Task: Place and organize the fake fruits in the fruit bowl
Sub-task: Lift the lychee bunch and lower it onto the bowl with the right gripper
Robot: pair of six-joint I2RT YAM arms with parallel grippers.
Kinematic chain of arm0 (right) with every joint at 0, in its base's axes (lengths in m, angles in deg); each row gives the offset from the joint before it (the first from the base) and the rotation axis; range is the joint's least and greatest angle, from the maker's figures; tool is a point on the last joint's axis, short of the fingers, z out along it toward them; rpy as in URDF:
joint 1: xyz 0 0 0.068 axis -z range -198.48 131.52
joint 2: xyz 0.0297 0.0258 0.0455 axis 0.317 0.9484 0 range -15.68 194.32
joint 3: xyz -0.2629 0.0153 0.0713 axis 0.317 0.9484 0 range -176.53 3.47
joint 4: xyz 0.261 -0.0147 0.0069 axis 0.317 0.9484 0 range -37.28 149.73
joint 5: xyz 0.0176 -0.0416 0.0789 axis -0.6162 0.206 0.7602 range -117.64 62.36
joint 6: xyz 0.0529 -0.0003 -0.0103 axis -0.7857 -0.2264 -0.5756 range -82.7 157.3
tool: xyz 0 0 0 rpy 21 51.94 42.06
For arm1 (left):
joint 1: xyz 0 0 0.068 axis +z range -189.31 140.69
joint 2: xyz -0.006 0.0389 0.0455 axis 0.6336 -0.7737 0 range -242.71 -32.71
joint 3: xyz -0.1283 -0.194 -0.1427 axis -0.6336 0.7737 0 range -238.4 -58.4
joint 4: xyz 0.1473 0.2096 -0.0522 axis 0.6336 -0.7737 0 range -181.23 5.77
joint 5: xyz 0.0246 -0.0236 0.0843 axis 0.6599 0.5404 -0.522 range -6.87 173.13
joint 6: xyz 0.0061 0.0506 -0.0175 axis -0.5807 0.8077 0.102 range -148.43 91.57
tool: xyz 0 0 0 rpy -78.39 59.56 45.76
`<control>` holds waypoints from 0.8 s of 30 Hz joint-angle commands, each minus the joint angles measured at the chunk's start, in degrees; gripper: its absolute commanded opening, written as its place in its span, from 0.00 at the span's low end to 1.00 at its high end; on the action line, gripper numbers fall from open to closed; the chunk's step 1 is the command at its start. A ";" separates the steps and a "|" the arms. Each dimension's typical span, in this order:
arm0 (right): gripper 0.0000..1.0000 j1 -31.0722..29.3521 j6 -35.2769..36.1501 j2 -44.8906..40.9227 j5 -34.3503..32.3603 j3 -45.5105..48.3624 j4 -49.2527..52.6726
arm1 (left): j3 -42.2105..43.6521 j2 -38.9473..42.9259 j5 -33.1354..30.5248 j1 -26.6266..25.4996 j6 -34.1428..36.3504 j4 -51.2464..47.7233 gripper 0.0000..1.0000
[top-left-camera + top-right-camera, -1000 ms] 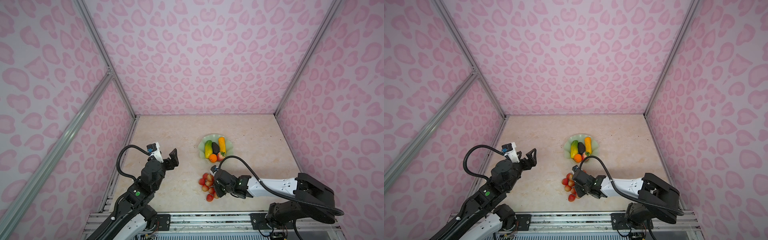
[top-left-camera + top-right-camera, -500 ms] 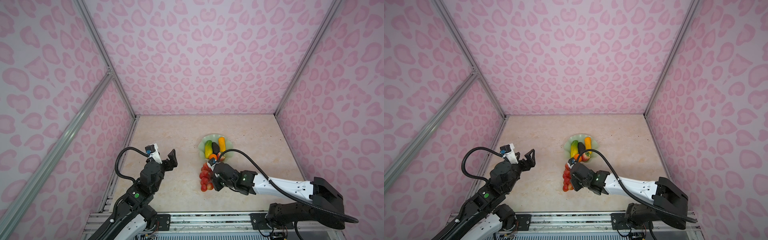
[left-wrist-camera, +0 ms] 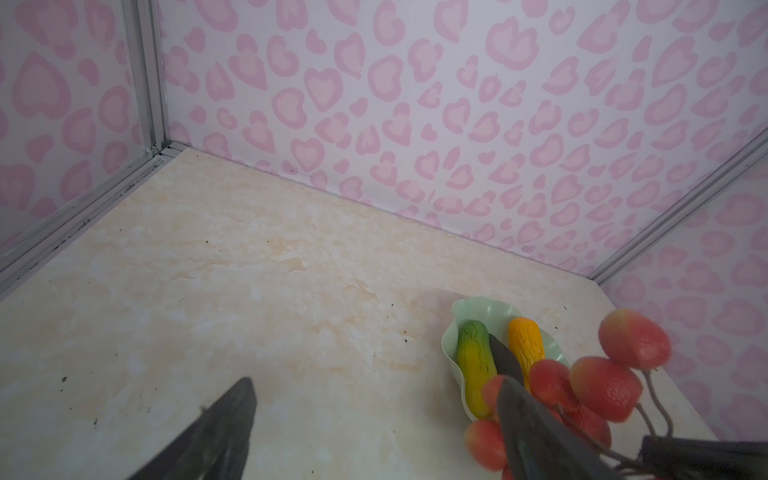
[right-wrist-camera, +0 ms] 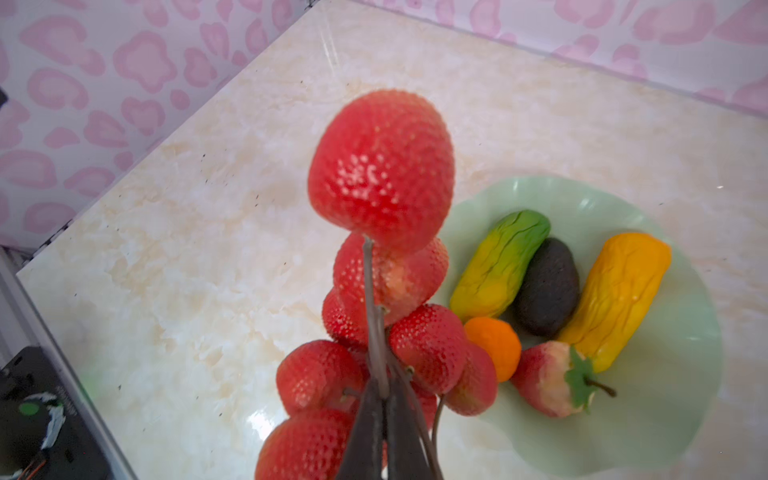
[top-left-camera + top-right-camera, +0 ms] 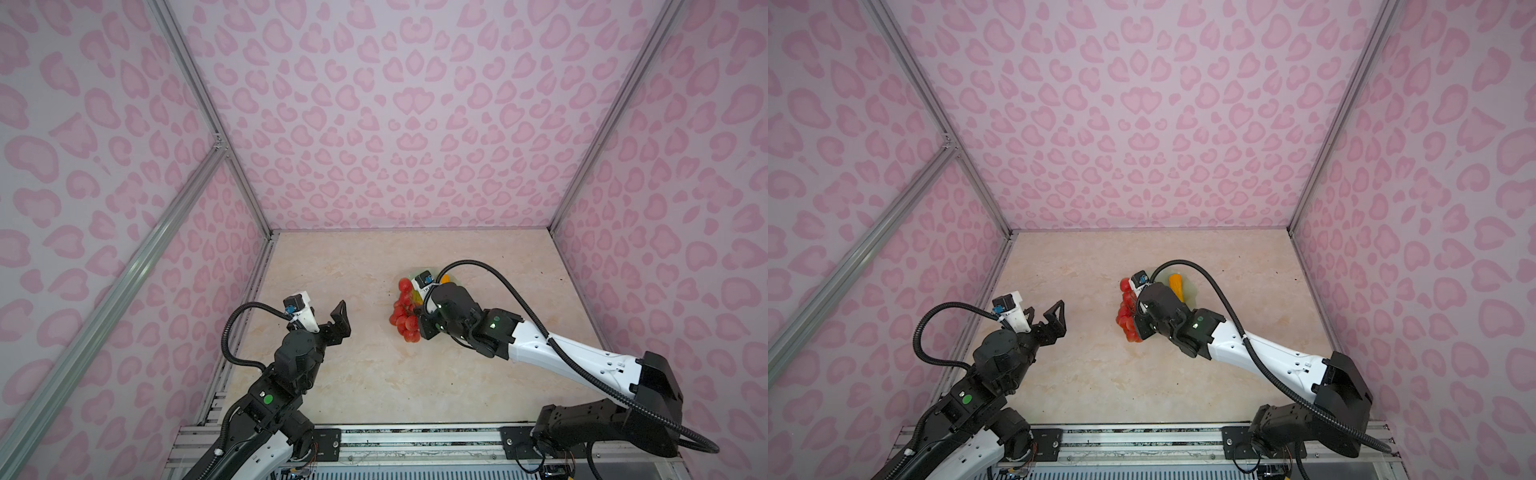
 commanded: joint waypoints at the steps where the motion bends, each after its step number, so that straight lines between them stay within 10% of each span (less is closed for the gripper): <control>1: 0.00 2.88 4.06 2.11 0.29 -2.79 -4.02 | -0.05 0.23 -0.88 0.09 0.84 -0.20 0.92; 20: 0.00 18.50 7.33 13.66 6.32 0.02 -6.23 | -0.66 -2.26 -2.59 0.09 3.97 1.01 0.92; 24: 0.21 18.85 7.52 13.60 5.79 1.43 -5.84 | -0.97 -3.82 -2.76 0.09 4.49 1.57 0.92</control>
